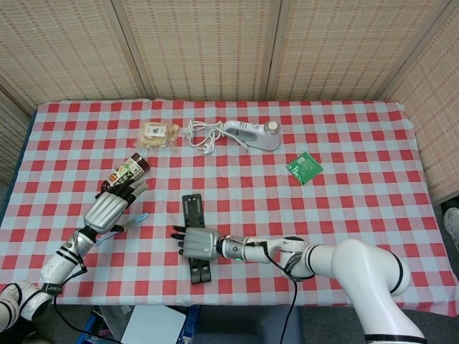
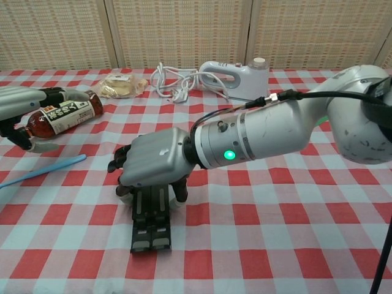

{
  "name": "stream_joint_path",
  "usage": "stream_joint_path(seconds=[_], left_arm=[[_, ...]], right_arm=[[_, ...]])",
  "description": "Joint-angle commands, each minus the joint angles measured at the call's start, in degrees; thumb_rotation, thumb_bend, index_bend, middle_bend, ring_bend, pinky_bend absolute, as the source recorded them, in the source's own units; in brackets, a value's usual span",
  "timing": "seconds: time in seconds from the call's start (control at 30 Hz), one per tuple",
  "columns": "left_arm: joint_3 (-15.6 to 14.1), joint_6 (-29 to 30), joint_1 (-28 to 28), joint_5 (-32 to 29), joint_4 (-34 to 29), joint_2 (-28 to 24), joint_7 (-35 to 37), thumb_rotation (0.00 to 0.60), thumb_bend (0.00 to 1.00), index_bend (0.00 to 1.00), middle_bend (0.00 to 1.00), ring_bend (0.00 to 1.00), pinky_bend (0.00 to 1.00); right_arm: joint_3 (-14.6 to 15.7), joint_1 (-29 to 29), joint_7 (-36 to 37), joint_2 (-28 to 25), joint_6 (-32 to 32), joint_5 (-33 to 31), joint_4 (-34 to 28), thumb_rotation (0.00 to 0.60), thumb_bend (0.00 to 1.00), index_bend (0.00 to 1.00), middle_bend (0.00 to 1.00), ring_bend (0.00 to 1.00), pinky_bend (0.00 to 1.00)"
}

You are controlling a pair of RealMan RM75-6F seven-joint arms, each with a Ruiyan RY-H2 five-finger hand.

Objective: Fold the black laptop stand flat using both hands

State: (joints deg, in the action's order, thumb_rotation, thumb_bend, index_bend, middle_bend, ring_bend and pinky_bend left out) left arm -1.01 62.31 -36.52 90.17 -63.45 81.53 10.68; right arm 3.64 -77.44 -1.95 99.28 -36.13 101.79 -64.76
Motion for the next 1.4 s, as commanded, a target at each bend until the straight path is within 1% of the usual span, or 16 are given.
stream_joint_path(seconds=[0.03,0.07,0.1,0.2,0.23,0.27,0.33,0.43,0.53,0.6,0.77,0.83,0.9,1.03,1.2,1.4], left_arm=[[0.0,0.0,0.0,0.0,0.0,0.0,0.0,0.600,0.29,0.00,0.00,0.00,0.18],[0.1,0.0,0.0,0.0,0.0,0.0,0.0,0.600,0.29,0.00,0.00,0.00,0.18],[0.1,-0.1,0.0,0.0,0.0,-0.1,0.0,0.600,0.29,0.00,0.00,0.00,0.18],[0.4,-0.1,0.0,-0.3,-0.2,-0.3,0.1,0.600,0.29,0.00,0.00,0.00,0.18],[0.5,-0.2,-0.1,-0.4,-0.3,-0.5,0.2,0.600,0.29,0.00,0.00,0.00,0.18],[0.6,-0.2,-0.1,-0.5,-0.4,-0.6,0.1,0.600,0.29,0.00,0.00,0.00,0.18],[0.9,-0.2,-0.1,-0.7,-0.8,-1.0,0.1,0.600,0.29,0.00,0.00,0.00,0.17],[1.5,-0.3,0.1,-1.7,-1.9,-1.8,-0.6,0.600,0.29,0.00,0.00,0.00,0.17],[2.6,0.3,1.0,-3.7,-3.6,-2.7,-3.4,0.600,0.29,0.00,0.00,0.00,0.18],[3.0,0.6,1.7,-5.0,-4.5,-3.2,-5.1,0.600,0.29,0.00,0.00,0.00,0.18],[4.1,1.2,3.7,-8.6,-7.6,-4.9,-7.8,0.600,0.29,0.00,0.00,0.00,0.18],[4.3,1.6,4.7,-9.7,-8.7,-5.6,-8.5,0.600,0.29,0.00,0.00,0.00,0.18],[4.4,2.5,5.7,-10.4,-9.5,-6.2,-8.9,0.600,0.29,0.00,0.00,0.00,0.18],[4.4,4.7,8.1,-11.7,-11.5,-7.4,-10.2,0.600,0.29,0.00,0.00,0.00,0.18],[3.9,8.2,11.7,-12.4,-15.4,-9.7,-11.8,0.600,0.29,0.00,0.00,0.00,0.18],[3.4,13.8,16.0,-12.3,-20.1,-11.7,-13.5,0.600,0.29,0.00,0.00,0.00,0.18]], right_arm=[[0.0,0.0,-0.2,-0.1,0.0,-0.1,-0.1,0.600,0.28,0.42,0.37,0.04,0.00],[-0.1,0.1,-0.5,-0.2,0.1,-0.3,-0.3,0.600,0.27,0.39,0.33,0.04,0.00],[-0.2,0.1,-0.8,-0.3,0.3,-0.6,-0.5,0.600,0.26,0.33,0.27,0.03,0.00],[-1.0,0.9,-2.4,-1.0,-0.1,-1.8,-2.0,0.600,0.20,0.08,0.11,0.00,0.00],[-1.5,1.5,-3.4,-1.4,-0.6,-2.4,-2.6,0.600,0.19,0.03,0.06,0.00,0.00],[-1.8,2.0,-4.2,-1.8,-1.0,-2.9,-3.1,0.600,0.19,0.00,0.03,0.00,0.00],[-2.5,3.2,-6.1,-2.6,-1.8,-4.2,-4.4,0.600,0.18,0.00,0.00,0.00,0.00],[-3.5,5.6,-9.5,-4.6,-3.6,-6.3,-6.9,0.600,0.18,0.00,0.00,0.00,0.00],[-4.4,9.2,-14.0,-7.2,-6.6,-9.4,-10.3,0.600,0.18,0.00,0.00,0.00,0.00],[-4.8,11.6,-16.7,-9.0,-8.6,-11.2,-12.7,0.600,0.19,0.00,0.03,0.00,0.00],[-5.2,19.6,-23.8,-13.6,-17.4,-15.9,-19.4,0.600,0.25,0.00,0.12,0.00,0.01],[-5.1,23.1,-26.0,-15.5,-21.3,-17.7,-22.1,0.600,0.26,0.01,0.15,0.00,0.05],[-4.9,26.2,-27.3,-17.1,-24.7,-19.1,-24.2,0.600,0.26,0.05,0.19,0.00,0.09],[-3.9,32.4,-28.3,-20.2,-31.7,-20.5,-27.2,0.600,0.26,0.09,0.22,0.00,0.11],[-1.3,40.0,-28.3,-24.5,-39.2,-20.1,-29.8,0.600,0.26,0.11,0.23,0.00,0.14],[0.6,48.8,-25.3,-27.7,-47.9,-19.5,-32.1,0.600,0.26,0.12,0.24,0.01,0.14]])
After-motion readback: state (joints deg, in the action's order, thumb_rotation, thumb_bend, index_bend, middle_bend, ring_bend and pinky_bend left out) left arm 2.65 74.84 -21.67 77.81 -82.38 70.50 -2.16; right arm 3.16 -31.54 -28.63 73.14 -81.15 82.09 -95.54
